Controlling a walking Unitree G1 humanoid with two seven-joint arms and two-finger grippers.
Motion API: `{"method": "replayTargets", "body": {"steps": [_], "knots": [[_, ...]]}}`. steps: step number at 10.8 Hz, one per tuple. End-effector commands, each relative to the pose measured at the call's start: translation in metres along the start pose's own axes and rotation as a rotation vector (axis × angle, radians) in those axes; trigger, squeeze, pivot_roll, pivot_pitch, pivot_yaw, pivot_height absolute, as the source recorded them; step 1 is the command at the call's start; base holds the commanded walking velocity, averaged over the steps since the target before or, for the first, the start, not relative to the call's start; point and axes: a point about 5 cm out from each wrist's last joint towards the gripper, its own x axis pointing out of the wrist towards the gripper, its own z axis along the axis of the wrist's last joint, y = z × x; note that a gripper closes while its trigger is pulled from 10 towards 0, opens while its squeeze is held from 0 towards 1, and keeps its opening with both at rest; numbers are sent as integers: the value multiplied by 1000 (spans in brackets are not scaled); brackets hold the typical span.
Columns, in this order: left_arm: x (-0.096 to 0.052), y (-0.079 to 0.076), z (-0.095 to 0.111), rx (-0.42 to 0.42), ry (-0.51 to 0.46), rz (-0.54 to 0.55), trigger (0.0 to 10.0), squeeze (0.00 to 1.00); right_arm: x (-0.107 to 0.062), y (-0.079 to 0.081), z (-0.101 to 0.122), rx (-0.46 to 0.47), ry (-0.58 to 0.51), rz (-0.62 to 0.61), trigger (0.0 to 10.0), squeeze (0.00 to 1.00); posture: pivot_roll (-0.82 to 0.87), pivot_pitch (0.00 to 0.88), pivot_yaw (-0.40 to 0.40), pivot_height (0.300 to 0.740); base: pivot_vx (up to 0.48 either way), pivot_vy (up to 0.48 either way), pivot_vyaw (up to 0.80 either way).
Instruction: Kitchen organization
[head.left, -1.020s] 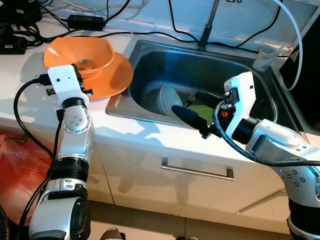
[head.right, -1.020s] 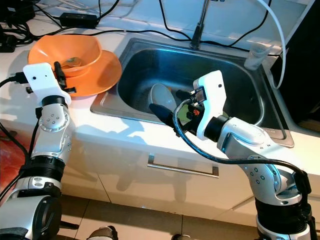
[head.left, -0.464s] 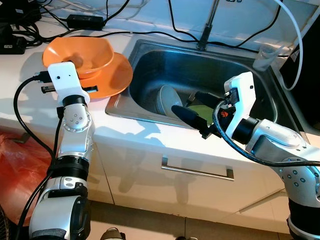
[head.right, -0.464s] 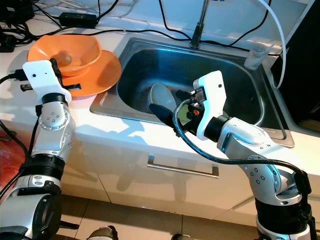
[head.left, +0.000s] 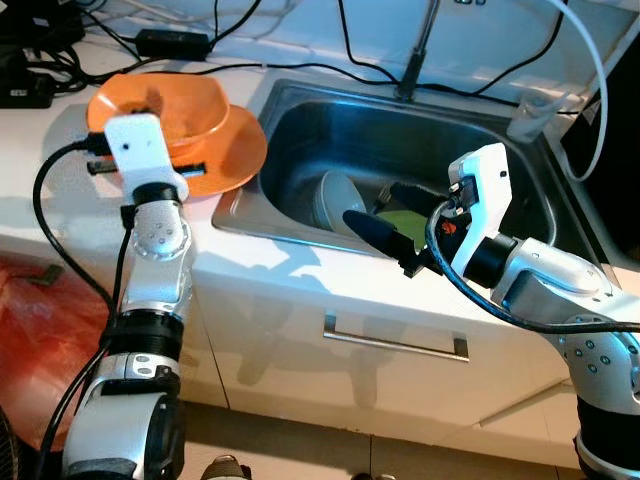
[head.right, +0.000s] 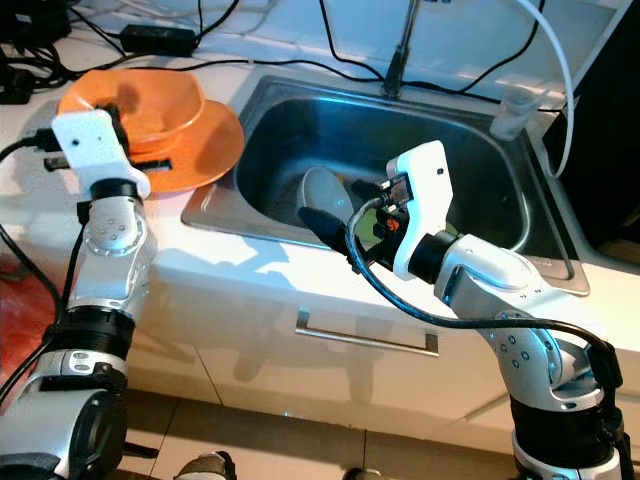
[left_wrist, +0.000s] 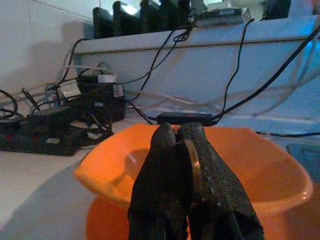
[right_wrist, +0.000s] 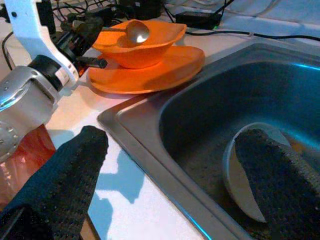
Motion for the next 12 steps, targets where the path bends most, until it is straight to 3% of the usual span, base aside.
{"method": "replayTargets", "body": {"steps": [1,3,6,12], "knots": [[3,-7,11,-11,-42,-22,0,0,-3,-2,2,-11,-7,-15,10000,0,-48,91,-71,740,0,0,0],[2,-19,19,-54,-58,-54,0,0,-3,-2,2,-12,-10,-19,10000,0,-50,91,-68,740,0,0,0],[-1,-53,27,-175,-21,-207,0,0,-4,-1,0,-10,-1,-27,10000,0,-57,92,-51,740,0,0,0],[-12,-95,31,-269,21,-397,0,0,-21,-10,0,-56,24,-158,10000,0,-117,102,2,740,0,0,0]]}}
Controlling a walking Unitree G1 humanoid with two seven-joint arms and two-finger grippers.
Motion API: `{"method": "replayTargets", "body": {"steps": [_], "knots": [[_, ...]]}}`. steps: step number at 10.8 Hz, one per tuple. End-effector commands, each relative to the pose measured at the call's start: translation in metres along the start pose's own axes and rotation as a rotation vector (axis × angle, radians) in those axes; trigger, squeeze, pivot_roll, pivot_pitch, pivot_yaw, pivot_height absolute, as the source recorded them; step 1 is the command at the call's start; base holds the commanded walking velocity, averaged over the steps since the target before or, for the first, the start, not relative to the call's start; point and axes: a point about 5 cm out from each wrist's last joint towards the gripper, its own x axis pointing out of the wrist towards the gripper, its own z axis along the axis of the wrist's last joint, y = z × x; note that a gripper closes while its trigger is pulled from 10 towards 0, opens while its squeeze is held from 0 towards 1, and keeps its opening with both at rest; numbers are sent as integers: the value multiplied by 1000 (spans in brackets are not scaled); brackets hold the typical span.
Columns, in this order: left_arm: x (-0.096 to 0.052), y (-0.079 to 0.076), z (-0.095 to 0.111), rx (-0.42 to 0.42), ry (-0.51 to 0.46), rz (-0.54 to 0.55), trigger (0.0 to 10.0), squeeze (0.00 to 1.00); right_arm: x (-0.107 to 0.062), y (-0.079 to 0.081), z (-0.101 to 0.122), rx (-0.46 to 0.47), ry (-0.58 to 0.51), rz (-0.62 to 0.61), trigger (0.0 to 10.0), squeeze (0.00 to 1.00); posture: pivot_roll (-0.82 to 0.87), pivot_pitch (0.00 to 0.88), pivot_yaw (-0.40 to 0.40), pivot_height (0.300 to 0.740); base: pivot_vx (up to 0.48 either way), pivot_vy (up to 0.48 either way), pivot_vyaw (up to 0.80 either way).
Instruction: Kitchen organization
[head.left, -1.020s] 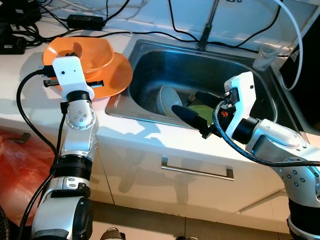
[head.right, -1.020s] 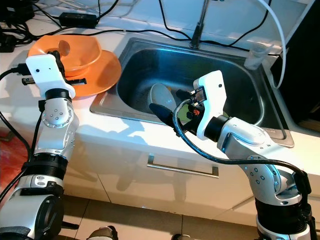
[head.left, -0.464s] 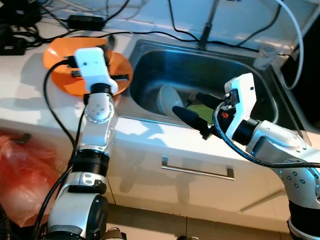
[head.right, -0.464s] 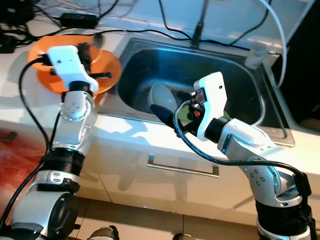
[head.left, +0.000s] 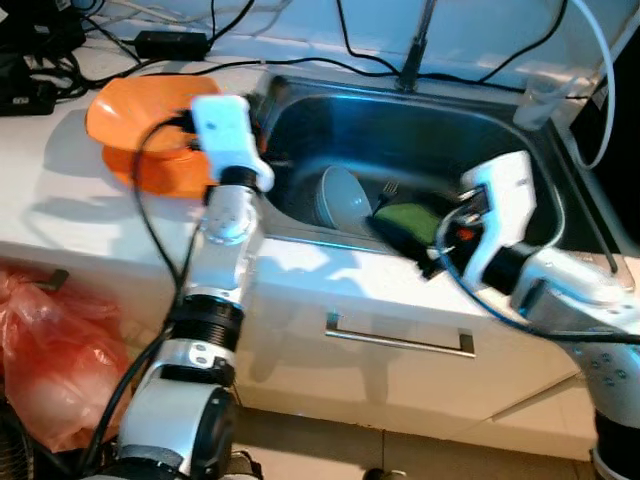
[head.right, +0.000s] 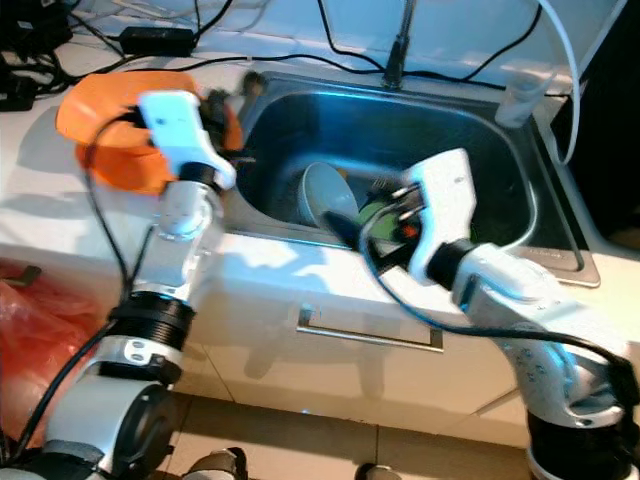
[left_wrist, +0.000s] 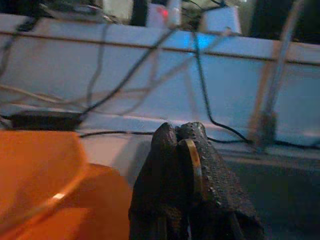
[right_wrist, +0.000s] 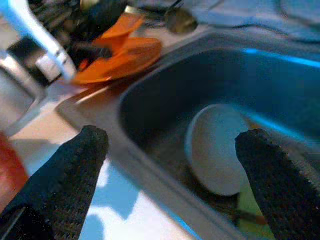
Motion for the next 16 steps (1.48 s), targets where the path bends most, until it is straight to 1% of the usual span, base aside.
{"method": "replayTargets", "body": {"steps": [1,3,4,5,7,10,11,12,14,16], "knots": [[5,-14,4,-7,2,-64,0,0,-7,-6,1,-19,1,-63,10000,0,-140,106,29,740,0,0,0],[5,-22,1,-20,16,-98,0,0,-14,-10,2,-34,2,-114,10000,0,-159,109,48,740,0,0,0],[5,-29,-2,-29,27,-120,0,0,-19,-12,1,-43,14,-148,10000,0,-176,112,57,740,0,0,0],[5,-35,-6,-45,48,-140,0,0,-24,-16,-1,-69,49,-191,10000,0,-196,116,61,740,0,0,0],[3,-42,-12,-66,81,-163,0,0,-29,-20,-2,-76,73,-226,10000,0,-209,120,62,740,0,0,0],[-1,-47,-25,-87,134,-169,0,0,-34,-24,-3,-85,103,-257,10000,0,-229,123,59,740,0,0,0],[-3,-49,-31,-94,178,-168,0,0,-37,-27,-4,-89,118,-274,10000,0,-235,125,56,740,0,0,0],[-2,-51,-32,-102,186,-168,0,0,-38,-32,-5,-94,138,-308,10000,0,-236,126,54,740,0,0,0],[-3,-53,-32,-115,183,-171,0,0,-37,-38,-6,-99,153,-322,10000,0,-237,131,45,740,0,0,0],[-6,-53,-36,-120,197,-169,0,0,-28,-40,-6,-110,160,-291,10000,0,-232,136,38,740,0,0,0]]}}
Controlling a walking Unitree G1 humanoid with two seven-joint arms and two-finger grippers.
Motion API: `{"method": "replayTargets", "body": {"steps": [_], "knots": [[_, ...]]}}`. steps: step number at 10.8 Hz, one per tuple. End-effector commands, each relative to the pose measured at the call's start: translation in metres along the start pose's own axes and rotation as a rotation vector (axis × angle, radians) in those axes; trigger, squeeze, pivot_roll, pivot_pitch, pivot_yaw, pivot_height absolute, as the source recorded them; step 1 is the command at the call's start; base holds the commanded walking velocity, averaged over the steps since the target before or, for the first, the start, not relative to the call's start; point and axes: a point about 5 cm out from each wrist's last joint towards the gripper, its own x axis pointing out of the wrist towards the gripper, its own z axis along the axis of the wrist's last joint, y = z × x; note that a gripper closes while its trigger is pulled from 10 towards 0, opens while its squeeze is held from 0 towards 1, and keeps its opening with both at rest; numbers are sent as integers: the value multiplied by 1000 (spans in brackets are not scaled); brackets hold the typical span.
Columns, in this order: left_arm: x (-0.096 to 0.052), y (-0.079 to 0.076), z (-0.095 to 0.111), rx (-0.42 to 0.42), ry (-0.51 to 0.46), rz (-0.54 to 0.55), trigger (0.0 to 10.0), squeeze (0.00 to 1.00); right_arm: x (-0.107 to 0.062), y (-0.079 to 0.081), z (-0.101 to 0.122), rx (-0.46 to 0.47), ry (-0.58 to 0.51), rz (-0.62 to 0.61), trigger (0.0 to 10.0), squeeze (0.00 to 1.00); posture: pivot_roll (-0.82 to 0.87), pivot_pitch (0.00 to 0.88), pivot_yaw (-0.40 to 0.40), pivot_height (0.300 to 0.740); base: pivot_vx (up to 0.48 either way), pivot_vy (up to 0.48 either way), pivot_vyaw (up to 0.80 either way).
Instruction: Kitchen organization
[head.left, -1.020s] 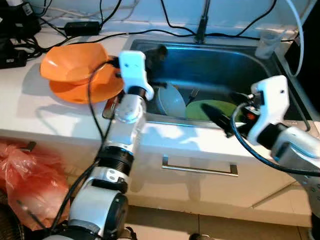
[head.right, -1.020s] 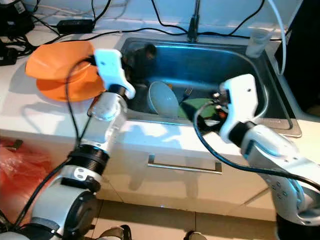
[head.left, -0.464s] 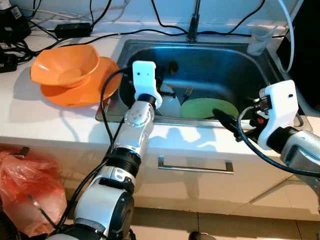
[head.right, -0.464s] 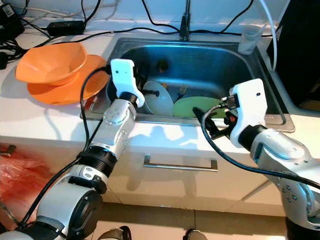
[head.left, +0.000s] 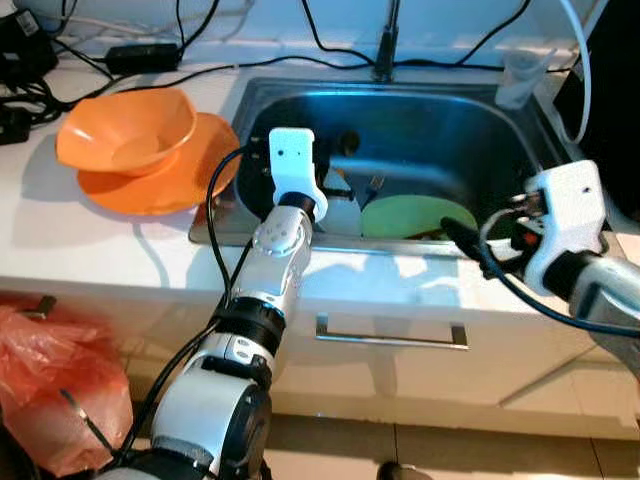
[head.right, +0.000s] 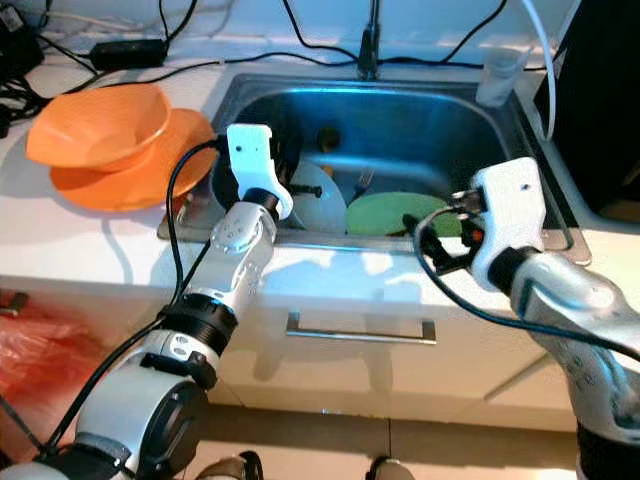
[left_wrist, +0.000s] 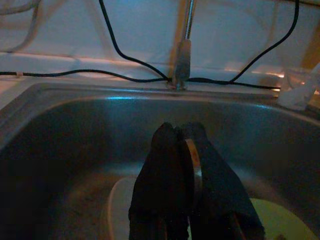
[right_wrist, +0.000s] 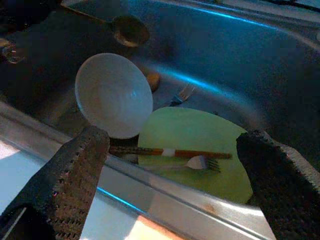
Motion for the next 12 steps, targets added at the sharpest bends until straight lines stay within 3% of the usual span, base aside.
{"method": "replayTargets", "body": {"steps": [1,4,10,11,12], "knots": [[-1,-2,-4,-11,16,-7,0,0,5,0,6,-30,-17,15,10000,0,-232,142,38,740,0,0,0],[-2,-3,-12,-7,52,-14,0,0,25,7,22,-60,-60,77,10000,0,-230,157,37,740,0,0,0],[-2,-12,-33,-3,178,-35,0,0,32,25,35,-66,-102,151,10000,0,-261,177,41,740,0,0,0],[-2,-12,-36,-20,196,-34,0,118,31,26,34,-63,-99,153,10000,0,-262,179,42,740,0,0,0],[-1,-12,-36,-27,201,-36,4078,1000,31,27,33,-61,-96,154,10000,0,-262,180,44,740,0,0,0]]}}
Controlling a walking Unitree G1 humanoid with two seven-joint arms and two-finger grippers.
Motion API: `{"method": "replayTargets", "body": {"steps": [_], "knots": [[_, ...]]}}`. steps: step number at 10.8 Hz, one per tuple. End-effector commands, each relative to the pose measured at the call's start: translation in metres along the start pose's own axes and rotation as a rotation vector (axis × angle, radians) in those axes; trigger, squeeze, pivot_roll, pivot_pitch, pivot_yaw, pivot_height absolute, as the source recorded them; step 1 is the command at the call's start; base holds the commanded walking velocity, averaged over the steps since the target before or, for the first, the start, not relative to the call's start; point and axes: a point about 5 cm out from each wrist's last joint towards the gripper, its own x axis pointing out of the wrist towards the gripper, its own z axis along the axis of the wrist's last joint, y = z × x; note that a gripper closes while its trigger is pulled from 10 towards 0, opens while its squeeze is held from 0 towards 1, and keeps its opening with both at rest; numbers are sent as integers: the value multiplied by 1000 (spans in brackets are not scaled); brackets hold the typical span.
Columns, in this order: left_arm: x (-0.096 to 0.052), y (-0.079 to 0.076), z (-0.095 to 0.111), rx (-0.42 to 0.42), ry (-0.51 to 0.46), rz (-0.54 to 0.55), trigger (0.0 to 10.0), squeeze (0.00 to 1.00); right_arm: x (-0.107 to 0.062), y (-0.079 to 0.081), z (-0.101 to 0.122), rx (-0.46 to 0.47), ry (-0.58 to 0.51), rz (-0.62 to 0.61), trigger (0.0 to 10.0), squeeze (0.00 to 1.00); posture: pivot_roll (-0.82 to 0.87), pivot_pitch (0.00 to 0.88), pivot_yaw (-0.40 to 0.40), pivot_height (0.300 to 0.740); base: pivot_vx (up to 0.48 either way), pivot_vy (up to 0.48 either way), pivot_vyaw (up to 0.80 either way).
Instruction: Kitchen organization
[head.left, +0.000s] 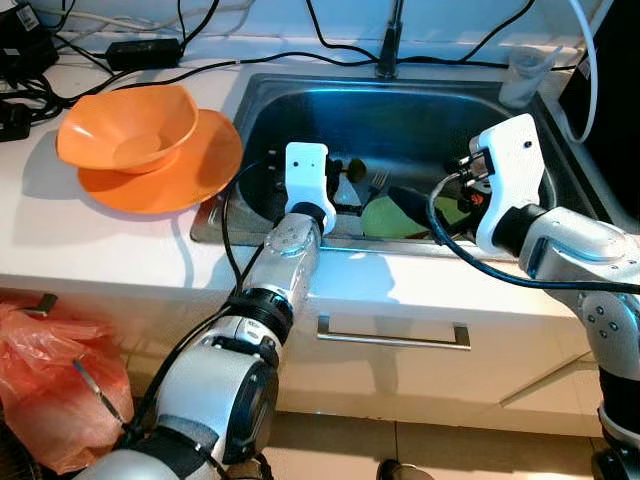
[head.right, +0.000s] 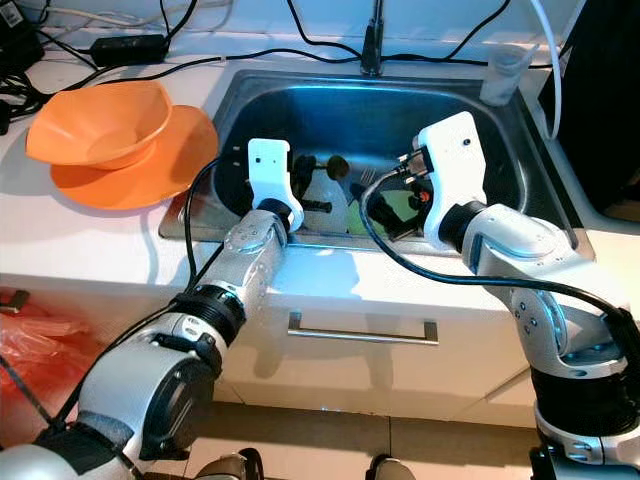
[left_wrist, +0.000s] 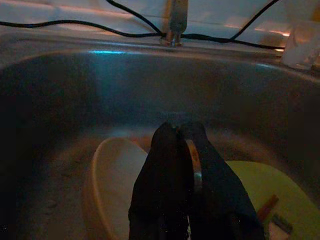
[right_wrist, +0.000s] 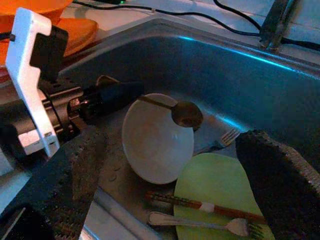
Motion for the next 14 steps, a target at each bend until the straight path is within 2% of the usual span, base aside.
{"method": "replayTargets", "body": {"steps": [1,3,7,11,14], "knots": [[-3,-3,-13,-20,55,-14,10000,1000,-3,3,0,-4,2,4,10000,0,-260,182,45,740,0,0,0],[-3,-2,-13,-23,54,-15,10000,1000,-3,4,-1,-1,9,7,10000,0,-259,184,44,740,0,0,0],[-4,0,-14,-29,52,-7,10000,1000,-9,-4,-12,-2,99,0,10000,0,-259,181,38,740,0,0,0],[-3,1,-12,-29,44,-6,10000,1000,-13,-9,-13,-8,116,-8,10000,0,-257,179,36,740,0,0,0],[1,12,4,10,-15,65,10000,1000,-12,-9,-13,-12,122,1,10000,0,-249,160,34,740,0,0,0]]}}
